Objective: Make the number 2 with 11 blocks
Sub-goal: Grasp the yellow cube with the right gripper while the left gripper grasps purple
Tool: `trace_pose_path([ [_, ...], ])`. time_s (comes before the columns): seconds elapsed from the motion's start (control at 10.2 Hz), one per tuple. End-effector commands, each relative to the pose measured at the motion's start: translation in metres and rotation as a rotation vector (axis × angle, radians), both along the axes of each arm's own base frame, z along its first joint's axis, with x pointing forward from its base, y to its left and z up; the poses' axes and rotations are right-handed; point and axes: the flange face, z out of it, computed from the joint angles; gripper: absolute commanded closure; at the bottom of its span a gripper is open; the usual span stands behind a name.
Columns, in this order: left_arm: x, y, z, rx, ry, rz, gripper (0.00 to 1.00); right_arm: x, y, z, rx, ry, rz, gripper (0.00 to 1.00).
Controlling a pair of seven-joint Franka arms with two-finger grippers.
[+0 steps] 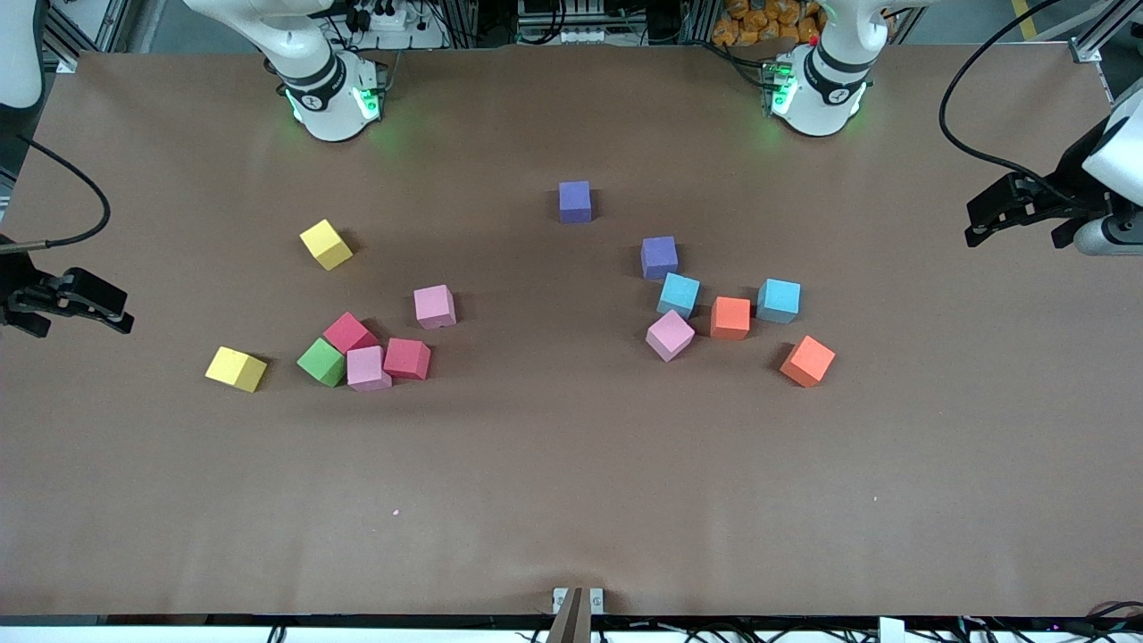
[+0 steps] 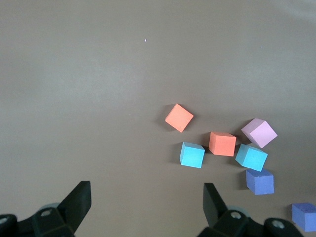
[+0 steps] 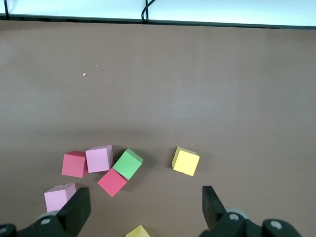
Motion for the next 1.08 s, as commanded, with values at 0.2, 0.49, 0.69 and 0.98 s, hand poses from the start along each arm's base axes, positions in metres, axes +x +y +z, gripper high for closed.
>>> trace_pose_path([
  [0.2,-0.003,0.000,0.001,0.003,0.004,-0.007,0.00,0.004,0.001,0.001,0.011,0.000,0.008,0.00],
  [0.49,-0.004,-0.050,-0.038,0.006,0.078,-0.040,0.00,0.004,0.001,0.001,0.011,0.000,0.008,0.00],
  [0.69,-0.010,-0.092,-0.087,0.017,0.101,0.013,0.00,0.005,0.002,0.000,0.011,0.002,0.010,0.00],
  [0.98,-0.032,-0.154,-0.148,0.034,0.133,0.051,0.00,0.016,0.013,-0.031,0.001,0.053,0.128,0.00],
])
